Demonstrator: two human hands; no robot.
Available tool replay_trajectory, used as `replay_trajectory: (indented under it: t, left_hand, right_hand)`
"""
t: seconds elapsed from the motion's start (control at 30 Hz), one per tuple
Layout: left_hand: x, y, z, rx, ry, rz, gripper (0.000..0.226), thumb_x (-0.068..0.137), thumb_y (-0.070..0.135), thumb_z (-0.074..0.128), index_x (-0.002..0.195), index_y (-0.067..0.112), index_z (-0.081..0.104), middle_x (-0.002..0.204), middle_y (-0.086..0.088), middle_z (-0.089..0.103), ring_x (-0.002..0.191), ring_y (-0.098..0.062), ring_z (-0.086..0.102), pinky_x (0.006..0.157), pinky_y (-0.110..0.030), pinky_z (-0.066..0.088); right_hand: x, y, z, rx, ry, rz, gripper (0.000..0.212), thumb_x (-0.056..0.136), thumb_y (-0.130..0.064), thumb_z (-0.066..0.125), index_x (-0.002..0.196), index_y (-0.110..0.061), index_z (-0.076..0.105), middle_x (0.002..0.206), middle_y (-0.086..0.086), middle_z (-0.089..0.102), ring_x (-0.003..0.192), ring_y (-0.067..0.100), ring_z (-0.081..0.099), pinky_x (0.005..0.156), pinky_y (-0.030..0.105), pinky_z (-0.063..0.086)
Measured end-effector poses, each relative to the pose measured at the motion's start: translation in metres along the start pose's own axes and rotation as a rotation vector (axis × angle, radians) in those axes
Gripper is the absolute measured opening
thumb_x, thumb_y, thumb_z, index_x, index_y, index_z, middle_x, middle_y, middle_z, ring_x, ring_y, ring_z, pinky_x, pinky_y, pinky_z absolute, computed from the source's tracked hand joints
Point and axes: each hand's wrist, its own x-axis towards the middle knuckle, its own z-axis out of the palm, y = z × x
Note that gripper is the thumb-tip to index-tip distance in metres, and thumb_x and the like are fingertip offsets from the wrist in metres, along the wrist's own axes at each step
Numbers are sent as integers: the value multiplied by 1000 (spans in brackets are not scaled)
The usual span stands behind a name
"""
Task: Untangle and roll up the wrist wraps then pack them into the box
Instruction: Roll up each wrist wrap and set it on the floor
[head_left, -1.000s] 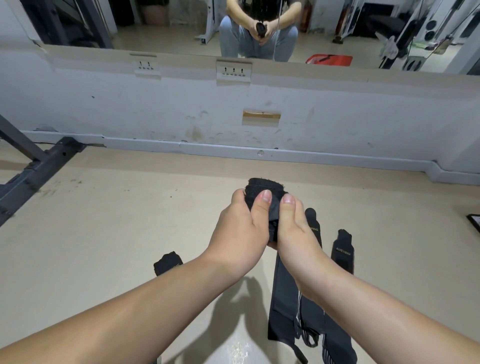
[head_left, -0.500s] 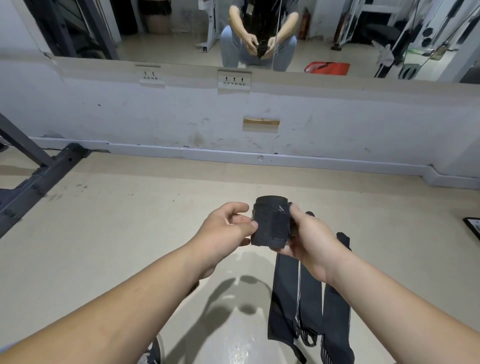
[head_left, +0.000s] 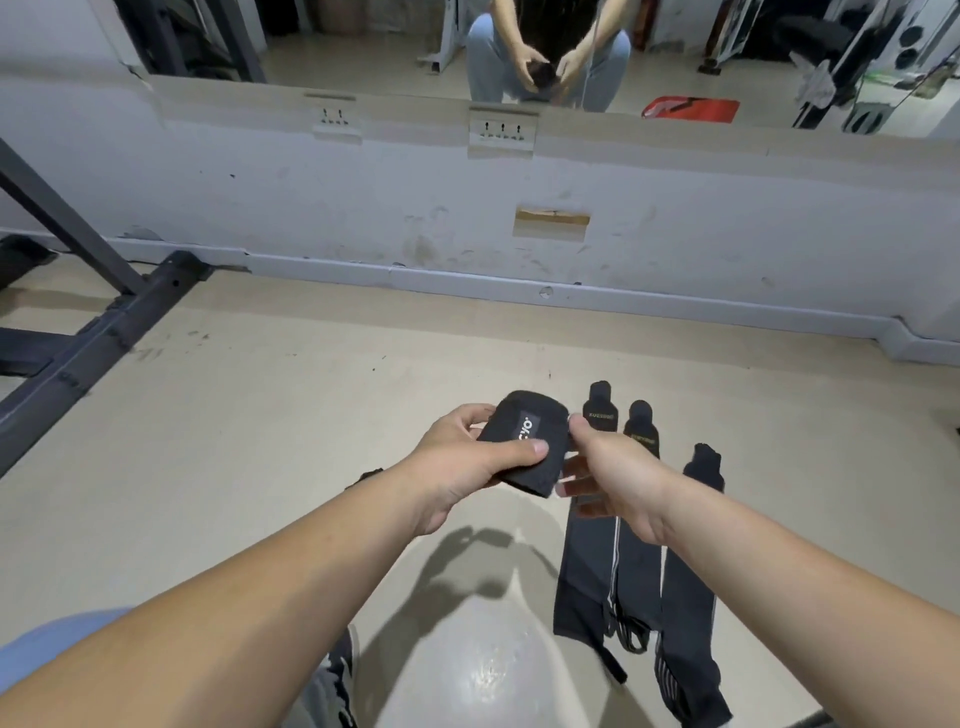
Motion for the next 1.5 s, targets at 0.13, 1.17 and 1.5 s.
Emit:
replay_trajectory:
  t: [0.13,1.17,1.5]
  left_hand:
    - [18,-66,-14,61,179,-225,42,64,35,95,92,12,72,90,-4,79,81,-24,74,88,-38,61]
    - [141,-250,-69,1032,481,189,16,92,14,67,107,11,73,114,-4,59,105,-30,58,76,-37,50]
    - [161,-298,99,512,-114,-410,65,100,27,66,158,14,38,149,-7,55,132,-23,57,111,-31,44]
  right_hand:
    - [31,27,17,-121,-2,136,37,105,-38,50,121,-7,62,95,11,68,80,27,65,77,39,54]
    - [152,185,23,-332,183,342,31,99,-21,49,70,-14,41,66,4,40,60,23,34,59,30,31]
    - [157,254,-36,119,223,536,33,102,-32,56,117,-4,65,124,18,68,119,38,66,90,42,58]
